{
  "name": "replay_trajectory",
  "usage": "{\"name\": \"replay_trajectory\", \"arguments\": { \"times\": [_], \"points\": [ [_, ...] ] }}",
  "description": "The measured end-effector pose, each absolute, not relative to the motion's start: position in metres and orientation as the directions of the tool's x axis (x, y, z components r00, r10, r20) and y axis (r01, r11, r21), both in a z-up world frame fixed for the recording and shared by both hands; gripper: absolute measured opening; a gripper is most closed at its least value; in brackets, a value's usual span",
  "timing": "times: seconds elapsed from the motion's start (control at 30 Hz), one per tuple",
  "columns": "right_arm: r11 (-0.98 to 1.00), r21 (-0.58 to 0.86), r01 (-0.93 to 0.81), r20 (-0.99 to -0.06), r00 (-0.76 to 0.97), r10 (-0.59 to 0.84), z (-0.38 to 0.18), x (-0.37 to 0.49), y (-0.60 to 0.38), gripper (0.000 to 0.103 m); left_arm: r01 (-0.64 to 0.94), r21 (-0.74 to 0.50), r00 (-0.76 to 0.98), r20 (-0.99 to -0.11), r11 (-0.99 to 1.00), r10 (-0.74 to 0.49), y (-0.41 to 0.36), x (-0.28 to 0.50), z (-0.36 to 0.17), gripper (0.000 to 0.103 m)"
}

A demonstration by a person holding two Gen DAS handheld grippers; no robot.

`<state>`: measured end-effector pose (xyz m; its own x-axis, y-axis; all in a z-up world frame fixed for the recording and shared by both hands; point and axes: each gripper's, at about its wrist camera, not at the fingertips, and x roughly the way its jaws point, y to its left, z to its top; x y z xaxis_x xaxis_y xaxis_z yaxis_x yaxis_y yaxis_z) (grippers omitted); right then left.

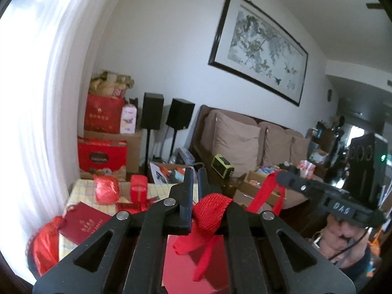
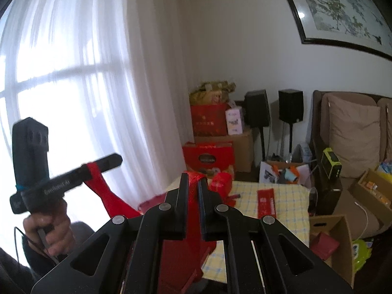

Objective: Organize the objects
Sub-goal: 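Lift the red gift bag with both grippers and carry it toward the cardboard box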

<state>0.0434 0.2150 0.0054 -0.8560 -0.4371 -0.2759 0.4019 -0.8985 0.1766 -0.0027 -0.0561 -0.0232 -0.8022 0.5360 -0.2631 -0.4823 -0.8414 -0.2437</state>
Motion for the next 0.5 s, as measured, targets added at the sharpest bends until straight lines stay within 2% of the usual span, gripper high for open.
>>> {"name": "replay_trajectory", "arguments": {
  "times": [0.17, 0.3, 0.4, 0.5],
  "points": [
    [-0.875, 0.197, 0.442, -0.252, -0.839, -0.481, 0.007, 0.053, 0.216, 0.006, -0.442, -0.229, -0.848, -0.209, -0.867, 0.488, -0.070, 0.008, -0.010, 0.003],
    [-0.855, 0.220, 0.470, -0.266, -0.814, -0.516, -0.007, 0.057, 0.218, 0.006, -0.465, -0.230, -0.844, -0.178, -0.855, 0.506, -0.078, 0.009, -0.005, 0.000],
    [-0.849, 0.243, 0.469, -0.265, -0.810, -0.523, -0.022, 0.058, 0.222, 0.006, -0.436, -0.195, -0.858, -0.205, -0.879, 0.471, -0.070, 0.005, -0.005, 0.000],
    [-0.847, 0.260, 0.464, -0.266, -0.808, -0.525, -0.032, 0.058, 0.228, 0.006, -0.444, -0.225, -0.842, -0.228, -0.867, 0.490, -0.061, -0.002, -0.009, 0.000]
  ]
}}
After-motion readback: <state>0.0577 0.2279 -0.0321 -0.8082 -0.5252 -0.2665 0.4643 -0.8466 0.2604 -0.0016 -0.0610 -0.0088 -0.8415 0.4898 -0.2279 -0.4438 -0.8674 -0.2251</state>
